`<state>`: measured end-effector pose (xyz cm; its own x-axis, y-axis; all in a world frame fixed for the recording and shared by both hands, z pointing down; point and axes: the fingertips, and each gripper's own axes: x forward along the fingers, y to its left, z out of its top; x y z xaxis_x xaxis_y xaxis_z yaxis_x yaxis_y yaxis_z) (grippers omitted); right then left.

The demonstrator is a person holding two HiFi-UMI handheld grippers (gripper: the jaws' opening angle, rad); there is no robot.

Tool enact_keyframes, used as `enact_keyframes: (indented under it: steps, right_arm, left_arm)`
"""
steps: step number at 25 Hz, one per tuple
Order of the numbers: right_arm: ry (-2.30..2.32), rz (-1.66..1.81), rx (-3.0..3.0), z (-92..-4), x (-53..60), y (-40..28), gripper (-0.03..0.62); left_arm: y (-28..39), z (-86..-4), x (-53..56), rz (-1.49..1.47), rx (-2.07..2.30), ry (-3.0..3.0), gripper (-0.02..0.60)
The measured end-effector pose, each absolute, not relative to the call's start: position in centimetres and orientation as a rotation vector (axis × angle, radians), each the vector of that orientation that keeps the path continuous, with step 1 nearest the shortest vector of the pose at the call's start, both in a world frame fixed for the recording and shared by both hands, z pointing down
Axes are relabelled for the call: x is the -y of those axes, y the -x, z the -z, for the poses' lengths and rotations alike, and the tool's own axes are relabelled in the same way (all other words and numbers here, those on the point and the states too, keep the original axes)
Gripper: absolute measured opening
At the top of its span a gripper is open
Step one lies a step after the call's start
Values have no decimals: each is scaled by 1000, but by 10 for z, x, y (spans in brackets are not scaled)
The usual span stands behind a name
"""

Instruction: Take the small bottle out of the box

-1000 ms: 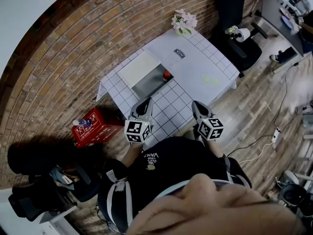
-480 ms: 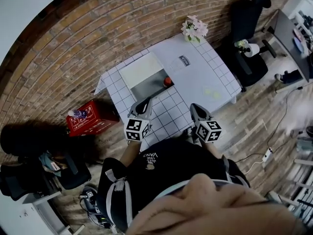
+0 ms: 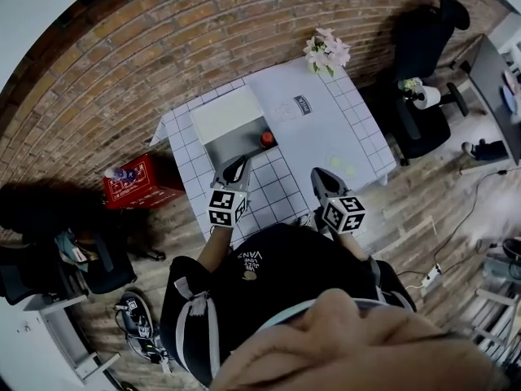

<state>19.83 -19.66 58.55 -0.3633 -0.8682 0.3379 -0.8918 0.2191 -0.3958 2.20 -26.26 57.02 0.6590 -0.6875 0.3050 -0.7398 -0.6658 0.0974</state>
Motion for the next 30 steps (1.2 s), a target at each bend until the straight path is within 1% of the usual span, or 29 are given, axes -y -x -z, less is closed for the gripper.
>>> enact_keyframes:
  steps: [4, 9, 13, 17, 20, 30]
  right_arm:
    - [-1720, -850, 2422, -591, 198, -211, 3]
    - [-1700, -855, 2426, -596, 203, -222, 3]
    - [-1693, -852, 2427, -597, 207, -232, 3]
    - [-1694, -851, 2418, -600, 212, -245, 3]
    - [-1690, -853, 2410, -602, 214, -254, 3]
    - [-1676, -859, 2409, -608, 220, -282, 3]
  left_arm:
    - [-29, -580, 274, -368, 1199, -2624, 70]
    - [-40, -598, 287, -408, 1194, -2591, 177]
    - [-52, -612, 297, -452, 1186, -2576, 211]
    - [-64, -630, 307, -503, 1176, -2550, 267]
    - [-71, -643, 313, -531, 1178, -2512, 276]
    - [-88, -679, 338, -688, 1163, -2436, 276]
